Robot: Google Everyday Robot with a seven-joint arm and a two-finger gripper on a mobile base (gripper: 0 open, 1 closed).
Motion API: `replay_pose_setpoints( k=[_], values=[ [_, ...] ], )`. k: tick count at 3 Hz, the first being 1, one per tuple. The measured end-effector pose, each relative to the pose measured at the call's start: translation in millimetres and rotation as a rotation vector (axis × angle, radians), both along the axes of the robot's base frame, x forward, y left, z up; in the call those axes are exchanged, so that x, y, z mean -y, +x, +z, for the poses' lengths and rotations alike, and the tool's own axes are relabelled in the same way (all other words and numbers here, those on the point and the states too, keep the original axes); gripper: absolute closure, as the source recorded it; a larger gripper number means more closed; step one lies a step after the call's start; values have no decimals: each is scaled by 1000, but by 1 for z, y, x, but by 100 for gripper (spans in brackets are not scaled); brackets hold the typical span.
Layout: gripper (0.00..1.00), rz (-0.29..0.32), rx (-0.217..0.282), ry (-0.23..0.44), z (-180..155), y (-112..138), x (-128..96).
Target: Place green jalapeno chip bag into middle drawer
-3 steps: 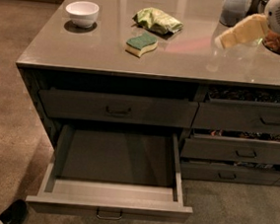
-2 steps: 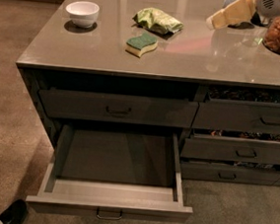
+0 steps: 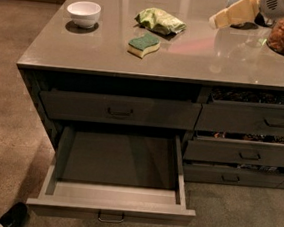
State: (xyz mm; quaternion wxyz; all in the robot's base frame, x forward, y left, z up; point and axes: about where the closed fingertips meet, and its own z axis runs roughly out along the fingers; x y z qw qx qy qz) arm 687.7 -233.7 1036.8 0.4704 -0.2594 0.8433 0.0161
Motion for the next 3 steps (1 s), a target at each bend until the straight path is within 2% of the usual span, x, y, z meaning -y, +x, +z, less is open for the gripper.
replay_pose_setpoints(
  k=[1, 2, 3],
  values=[
    [0, -34, 26, 72, -10, 25, -12],
    [0, -97, 88, 177, -3, 68, -28],
    [0, -126, 99, 263, -3, 123, -63]
  ],
)
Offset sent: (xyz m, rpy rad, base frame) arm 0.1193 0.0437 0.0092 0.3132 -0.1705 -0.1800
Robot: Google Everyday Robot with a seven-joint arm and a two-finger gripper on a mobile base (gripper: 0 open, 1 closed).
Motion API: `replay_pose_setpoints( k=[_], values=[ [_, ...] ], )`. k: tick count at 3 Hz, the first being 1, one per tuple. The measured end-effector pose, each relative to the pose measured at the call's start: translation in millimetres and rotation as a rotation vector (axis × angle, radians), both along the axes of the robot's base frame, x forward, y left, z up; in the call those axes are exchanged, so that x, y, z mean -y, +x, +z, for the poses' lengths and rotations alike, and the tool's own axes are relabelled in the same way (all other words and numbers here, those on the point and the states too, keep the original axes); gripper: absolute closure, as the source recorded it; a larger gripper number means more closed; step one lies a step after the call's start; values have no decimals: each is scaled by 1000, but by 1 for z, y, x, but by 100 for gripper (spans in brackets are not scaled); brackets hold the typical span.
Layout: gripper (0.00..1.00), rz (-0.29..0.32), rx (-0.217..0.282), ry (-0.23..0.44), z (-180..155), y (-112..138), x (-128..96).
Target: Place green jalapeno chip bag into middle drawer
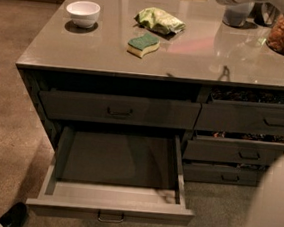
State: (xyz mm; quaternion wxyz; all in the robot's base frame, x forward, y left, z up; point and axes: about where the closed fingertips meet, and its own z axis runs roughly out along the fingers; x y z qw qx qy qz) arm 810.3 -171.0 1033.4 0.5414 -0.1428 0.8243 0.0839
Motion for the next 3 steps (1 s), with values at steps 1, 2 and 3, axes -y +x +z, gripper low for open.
replay_pose_setpoints(
  k=[1, 2, 3],
  values=[
    [0, 70, -43, 41, -22, 36, -34],
    [0, 157, -66, 44, -42, 60, -59],
    [0, 222, -91, 71, -66, 80, -79]
  ],
)
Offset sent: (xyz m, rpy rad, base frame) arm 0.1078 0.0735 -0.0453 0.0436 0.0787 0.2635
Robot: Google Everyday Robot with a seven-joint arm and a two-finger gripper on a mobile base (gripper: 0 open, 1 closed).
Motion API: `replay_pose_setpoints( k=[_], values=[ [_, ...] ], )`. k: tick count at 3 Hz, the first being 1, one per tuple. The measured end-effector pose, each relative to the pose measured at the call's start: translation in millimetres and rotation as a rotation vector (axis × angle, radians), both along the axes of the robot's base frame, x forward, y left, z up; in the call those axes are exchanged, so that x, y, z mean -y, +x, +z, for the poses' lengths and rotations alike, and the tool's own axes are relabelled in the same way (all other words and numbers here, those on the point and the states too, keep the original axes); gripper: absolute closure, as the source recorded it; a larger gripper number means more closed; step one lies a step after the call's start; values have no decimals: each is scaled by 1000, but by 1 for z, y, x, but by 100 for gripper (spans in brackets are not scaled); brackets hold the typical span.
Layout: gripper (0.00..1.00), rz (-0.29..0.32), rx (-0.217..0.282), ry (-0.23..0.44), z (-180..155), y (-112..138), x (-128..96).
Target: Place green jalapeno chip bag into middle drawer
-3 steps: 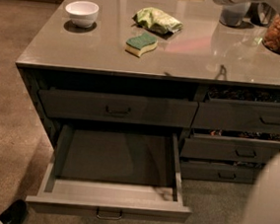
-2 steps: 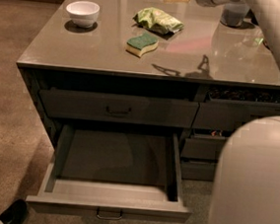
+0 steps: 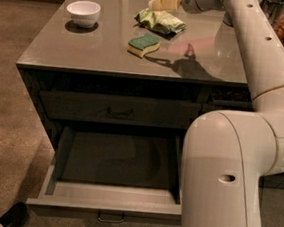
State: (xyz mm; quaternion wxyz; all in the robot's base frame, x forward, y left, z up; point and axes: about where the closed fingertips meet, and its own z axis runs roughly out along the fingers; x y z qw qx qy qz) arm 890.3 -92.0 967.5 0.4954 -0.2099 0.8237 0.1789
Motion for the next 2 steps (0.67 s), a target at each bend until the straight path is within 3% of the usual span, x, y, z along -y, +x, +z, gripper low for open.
replay_pose_setpoints(
  k=[2],
  values=[
    [0, -16, 2, 4, -7, 7, 0]
  ],
)
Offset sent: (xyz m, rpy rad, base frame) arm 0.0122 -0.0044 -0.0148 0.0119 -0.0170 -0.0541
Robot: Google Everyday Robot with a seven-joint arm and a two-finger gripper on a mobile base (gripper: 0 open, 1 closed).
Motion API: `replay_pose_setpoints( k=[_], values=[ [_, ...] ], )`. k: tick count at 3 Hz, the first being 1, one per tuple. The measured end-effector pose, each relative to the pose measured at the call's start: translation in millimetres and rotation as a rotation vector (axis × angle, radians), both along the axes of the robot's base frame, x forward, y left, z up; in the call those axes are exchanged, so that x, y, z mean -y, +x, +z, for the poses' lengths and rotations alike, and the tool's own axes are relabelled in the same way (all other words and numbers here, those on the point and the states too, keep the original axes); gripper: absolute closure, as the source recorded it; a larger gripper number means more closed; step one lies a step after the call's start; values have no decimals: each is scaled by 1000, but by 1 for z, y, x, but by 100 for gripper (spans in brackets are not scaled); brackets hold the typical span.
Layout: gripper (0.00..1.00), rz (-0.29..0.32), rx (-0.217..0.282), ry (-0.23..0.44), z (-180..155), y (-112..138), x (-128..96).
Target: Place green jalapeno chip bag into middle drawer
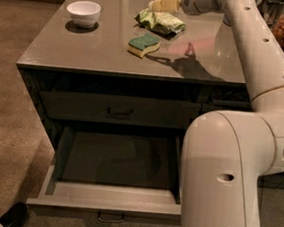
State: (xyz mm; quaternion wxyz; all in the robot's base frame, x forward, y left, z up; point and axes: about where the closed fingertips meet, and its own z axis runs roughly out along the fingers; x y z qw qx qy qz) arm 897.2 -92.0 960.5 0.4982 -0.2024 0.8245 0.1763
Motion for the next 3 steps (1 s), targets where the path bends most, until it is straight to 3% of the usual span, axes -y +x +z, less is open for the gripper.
replay_pose_setpoints(
  k=[2, 3],
  values=[
    [0, -41, 1, 15, -41, 24, 12],
    [0, -44, 26, 16, -57, 36, 20]
  ],
)
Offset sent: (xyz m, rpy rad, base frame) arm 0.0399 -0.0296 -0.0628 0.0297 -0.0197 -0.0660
